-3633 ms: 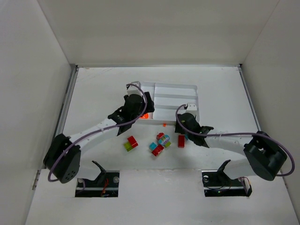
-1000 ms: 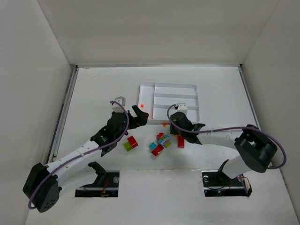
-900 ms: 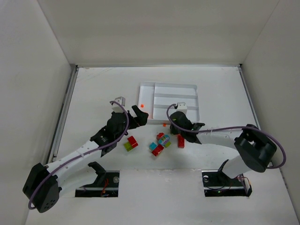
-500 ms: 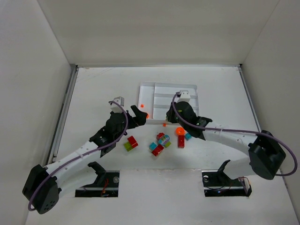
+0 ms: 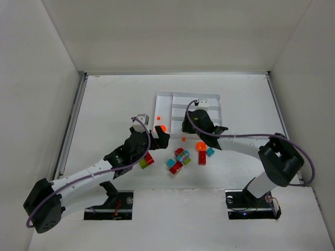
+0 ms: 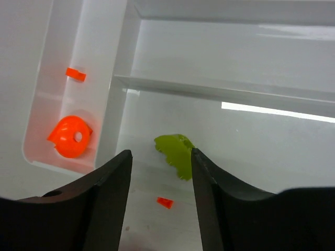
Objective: Sort the legos into containers by color
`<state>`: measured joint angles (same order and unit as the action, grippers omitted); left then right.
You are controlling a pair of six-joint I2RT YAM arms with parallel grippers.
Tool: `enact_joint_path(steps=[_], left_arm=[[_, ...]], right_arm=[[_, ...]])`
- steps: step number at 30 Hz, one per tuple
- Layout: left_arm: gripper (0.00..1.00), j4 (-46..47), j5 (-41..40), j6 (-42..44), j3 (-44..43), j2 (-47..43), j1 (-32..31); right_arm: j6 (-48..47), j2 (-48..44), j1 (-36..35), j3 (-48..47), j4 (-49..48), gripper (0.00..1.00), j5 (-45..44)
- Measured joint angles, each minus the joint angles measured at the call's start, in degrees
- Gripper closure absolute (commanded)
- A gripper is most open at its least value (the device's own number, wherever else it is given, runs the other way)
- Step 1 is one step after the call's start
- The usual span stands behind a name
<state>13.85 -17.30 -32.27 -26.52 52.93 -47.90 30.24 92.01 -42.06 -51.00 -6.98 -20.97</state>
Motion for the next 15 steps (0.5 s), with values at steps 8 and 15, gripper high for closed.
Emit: enact_joint_path(steps=[8,15], left_arm=[[0.02,1.7,-1.2,3.4,0.0,5.6,-4.8],[0.31,4.5,-0.6,4.9,-1.5,13.2,-7.5]], right_arm=[[3.5,-16.3,0.0,16.2,0.2,0.71,-2.6],[9.0,-19.6,-0.2,22.3,6.0,0.54,-4.8]])
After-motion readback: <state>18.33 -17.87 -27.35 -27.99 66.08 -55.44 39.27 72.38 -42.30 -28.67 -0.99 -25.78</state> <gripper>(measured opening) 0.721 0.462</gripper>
